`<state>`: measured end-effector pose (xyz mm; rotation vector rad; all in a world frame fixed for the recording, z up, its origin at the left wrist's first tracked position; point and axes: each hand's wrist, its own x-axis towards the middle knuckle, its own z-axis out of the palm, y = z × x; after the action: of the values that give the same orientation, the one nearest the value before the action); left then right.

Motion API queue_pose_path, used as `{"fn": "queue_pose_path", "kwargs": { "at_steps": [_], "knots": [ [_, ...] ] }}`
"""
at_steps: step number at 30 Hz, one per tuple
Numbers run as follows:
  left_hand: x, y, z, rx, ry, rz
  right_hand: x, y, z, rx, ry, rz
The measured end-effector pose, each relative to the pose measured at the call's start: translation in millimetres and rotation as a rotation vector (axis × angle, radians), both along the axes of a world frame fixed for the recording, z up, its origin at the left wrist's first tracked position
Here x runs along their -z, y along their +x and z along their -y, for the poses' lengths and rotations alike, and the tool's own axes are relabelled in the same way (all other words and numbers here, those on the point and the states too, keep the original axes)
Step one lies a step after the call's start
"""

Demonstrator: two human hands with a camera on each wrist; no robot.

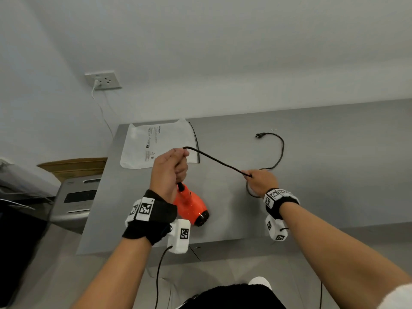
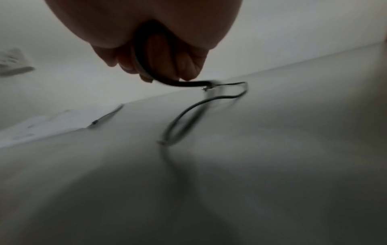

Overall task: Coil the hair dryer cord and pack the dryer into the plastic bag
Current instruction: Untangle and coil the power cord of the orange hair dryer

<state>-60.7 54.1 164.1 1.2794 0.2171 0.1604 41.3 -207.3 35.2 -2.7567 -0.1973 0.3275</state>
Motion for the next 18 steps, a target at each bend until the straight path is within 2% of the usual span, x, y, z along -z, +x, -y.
{"fn": "queue_pose_path", "kwargs": {
  "at_steps": [4,7,9,11,13,16,18],
  "knots": [
    [-8,4,-17,-0.011,-0.029,0.026,9,5,35,0.103,-0.081,-0.127],
    [-6,7,-10,0.078,-0.011,-0.009,9,8,28,0.128,-0.005,-0.118],
    [-5,9,-1,0.167,-0.006,-0.037,0,7,9,0.082,0.153,-0.017],
    [-8,9,7,0.251,-0.008,-0.024,-23,-1,-18,0.059,0.404,0.083],
    [-10,11,15,0.299,-0.011,-0.012,-46,-14,-42,0.058,0.619,0.051],
    [-10,12,24,0.287,-0.046,-0.015,-69,-39,-64,0.076,0.924,-0.103],
    [-13,13,27,0.236,-0.072,0.001,-75,-54,-73,0.036,0.921,-0.107]
  ]
}}
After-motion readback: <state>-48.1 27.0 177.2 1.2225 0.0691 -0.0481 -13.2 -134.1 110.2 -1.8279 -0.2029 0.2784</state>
